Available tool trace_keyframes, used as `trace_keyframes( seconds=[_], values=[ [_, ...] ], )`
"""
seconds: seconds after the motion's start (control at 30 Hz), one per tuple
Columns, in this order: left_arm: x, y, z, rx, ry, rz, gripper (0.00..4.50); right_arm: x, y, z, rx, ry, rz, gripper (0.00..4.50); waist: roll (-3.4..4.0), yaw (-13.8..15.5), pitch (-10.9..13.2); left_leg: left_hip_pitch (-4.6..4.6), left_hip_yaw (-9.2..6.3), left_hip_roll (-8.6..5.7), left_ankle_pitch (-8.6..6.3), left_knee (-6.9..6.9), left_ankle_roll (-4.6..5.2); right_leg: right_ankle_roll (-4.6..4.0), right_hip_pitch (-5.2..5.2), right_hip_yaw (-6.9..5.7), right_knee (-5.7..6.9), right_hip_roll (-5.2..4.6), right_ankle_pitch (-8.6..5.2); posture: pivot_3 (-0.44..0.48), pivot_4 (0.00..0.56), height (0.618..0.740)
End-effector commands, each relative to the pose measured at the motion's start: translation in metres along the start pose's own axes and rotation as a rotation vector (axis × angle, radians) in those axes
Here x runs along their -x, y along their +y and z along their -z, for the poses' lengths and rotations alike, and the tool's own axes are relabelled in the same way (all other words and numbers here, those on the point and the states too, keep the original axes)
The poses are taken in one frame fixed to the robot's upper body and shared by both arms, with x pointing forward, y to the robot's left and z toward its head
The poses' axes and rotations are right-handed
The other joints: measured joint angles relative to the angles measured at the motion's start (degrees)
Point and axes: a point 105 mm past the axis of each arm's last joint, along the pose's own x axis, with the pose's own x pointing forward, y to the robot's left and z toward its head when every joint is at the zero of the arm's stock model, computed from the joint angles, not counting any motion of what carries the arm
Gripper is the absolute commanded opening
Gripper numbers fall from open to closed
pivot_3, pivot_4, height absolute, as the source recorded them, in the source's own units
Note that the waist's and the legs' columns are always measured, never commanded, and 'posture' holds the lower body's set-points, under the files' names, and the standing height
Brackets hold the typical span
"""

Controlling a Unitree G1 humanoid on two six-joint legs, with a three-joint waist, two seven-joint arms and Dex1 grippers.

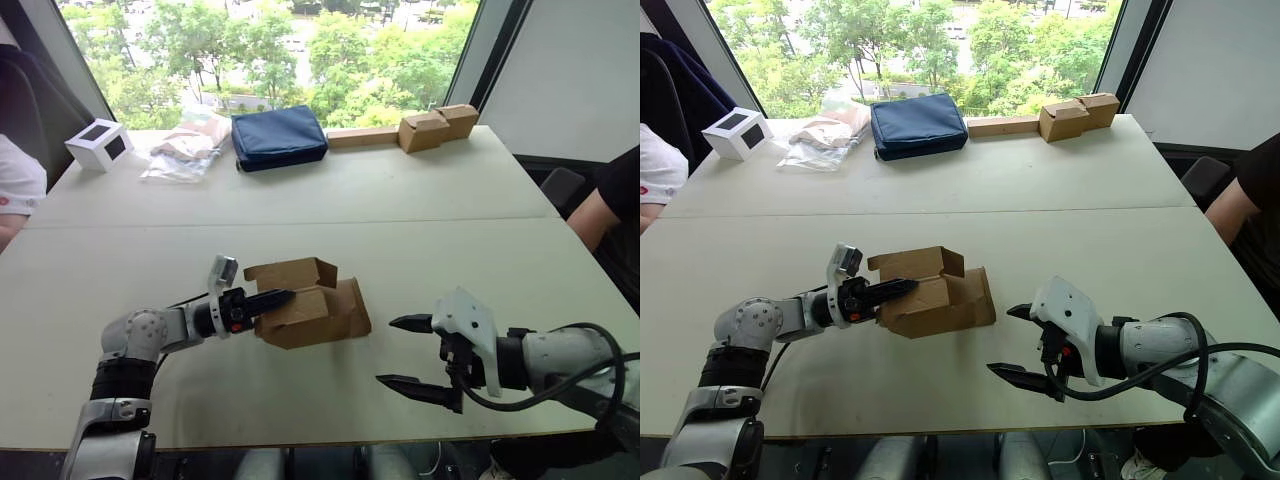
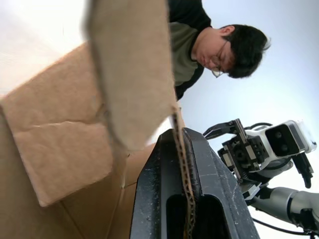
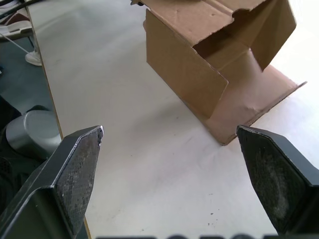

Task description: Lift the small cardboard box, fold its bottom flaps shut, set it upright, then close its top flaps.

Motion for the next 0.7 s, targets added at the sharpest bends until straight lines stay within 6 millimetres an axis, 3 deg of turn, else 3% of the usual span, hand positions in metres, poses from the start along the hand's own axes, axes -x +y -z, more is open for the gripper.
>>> trace_keyframes(
  seconds=[0.03,0.17,0.3,0.57,0.6,0.7],
  values=[
    [0.006,-0.02,-0.028,-0.232,0.011,0.01,0.03,0.007,-0.017,-0.038,-0.047,-0.241,0.065,4.5,-0.02,-0.08,0.01,0.0,0.0,0.01,0.0,0.0,-0.01,0.0,0.0,0.0,0.0,0.0,0.0,0.0,0.15,0.737],
    [0.002,-0.054,-0.064,-0.497,0.039,0.03,0.03,0.016,-0.048,-0.069,-0.108,-0.441,0.188,4.5,-0.04,0.19,0.02,0.0,-0.02,0.02,0.03,-0.01,-0.05,-0.01,0.0,0.0,0.01,-0.01,0.0,0.0,0.15,0.737],
    [-0.009,-0.097,-0.094,-0.755,0.105,0.064,0.0,0.02,-0.078,-0.101,-0.135,-0.617,0.313,3.31,-0.08,0.14,0.05,-0.13,-0.06,-0.05,0.04,0.02,-0.08,-0.01,-0.06,0.0,-0.02,-0.06,0.0,0.0,0.15,0.737],
    [-0.027,-0.144,-0.118,-1.02,0.197,0.151,0.0,0.008,-0.097,-0.165,-0.117,-0.87,0.359,0.27,-0.03,-1.25,0.04,-0.13,0.06,-0.04,0.1,-0.05,-0.12,0.17,-0.25,0.02,0.13,0.25,0.1,0.0,0.15,0.737],
    [-0.029,-0.148,-0.12,-1.04,0.2,0.161,0.0,0.01,-0.1,-0.174,-0.125,-0.911,0.367,0.04,-0.03,-1.34,0.04,-0.17,0.06,-0.04,0.1,-0.05,-0.12,0.18,-0.32,0.02,0.21,0.27,0.1,0.0,0.15,0.737],
    [-0.034,-0.159,-0.126,-1.083,0.204,0.187,0.0,0.012,-0.108,-0.187,-0.124,-0.951,0.401,0.04,-0.02,-1.46,0.05,-0.19,0.09,-0.04,0.1,-0.05,-0.11,0.17,-0.45,0.03,0.4,0.3,0.1,0.0,0.15,0.737]
  ],
)
